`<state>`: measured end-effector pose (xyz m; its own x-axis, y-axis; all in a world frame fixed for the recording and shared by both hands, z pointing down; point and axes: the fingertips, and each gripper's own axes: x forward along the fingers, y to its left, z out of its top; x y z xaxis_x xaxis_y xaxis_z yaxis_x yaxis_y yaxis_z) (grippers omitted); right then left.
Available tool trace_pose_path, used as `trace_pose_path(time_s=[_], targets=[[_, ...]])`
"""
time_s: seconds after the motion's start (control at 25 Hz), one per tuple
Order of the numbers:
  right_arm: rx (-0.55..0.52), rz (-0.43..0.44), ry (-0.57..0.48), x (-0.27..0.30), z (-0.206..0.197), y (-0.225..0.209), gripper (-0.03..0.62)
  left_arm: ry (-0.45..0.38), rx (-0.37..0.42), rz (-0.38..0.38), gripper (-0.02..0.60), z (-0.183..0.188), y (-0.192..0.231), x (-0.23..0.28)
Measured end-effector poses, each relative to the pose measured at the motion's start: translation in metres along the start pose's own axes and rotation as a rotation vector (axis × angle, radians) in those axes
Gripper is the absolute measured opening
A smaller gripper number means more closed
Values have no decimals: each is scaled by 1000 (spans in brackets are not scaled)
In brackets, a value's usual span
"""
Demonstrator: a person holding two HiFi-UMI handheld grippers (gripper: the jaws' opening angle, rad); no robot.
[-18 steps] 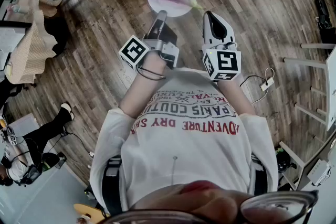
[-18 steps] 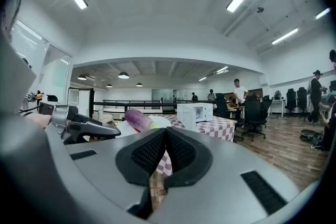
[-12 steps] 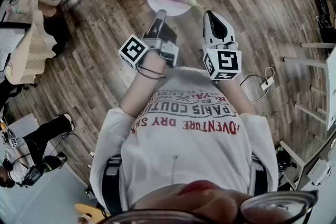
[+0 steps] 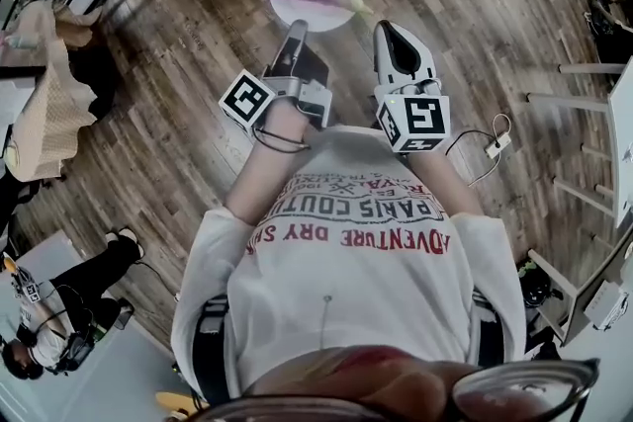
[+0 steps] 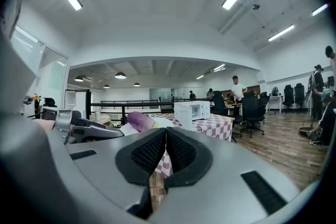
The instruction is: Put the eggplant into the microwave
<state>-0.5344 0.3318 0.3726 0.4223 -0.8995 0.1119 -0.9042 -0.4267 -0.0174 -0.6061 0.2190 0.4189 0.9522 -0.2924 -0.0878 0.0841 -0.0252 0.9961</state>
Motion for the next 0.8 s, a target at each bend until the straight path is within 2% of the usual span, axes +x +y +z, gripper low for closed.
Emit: trace_pose_path(time_s=[0.24, 0.52, 0.8], targets=[[14, 6, 19, 7, -10, -30, 26, 6, -20, 12, 29, -15, 13, 28], [45, 44, 15, 53, -12, -119, 26, -46, -4, 39, 29, -39, 27, 108], [48, 131, 4, 105, 16, -218, 26, -130, -17, 41, 29, -68, 19, 201]])
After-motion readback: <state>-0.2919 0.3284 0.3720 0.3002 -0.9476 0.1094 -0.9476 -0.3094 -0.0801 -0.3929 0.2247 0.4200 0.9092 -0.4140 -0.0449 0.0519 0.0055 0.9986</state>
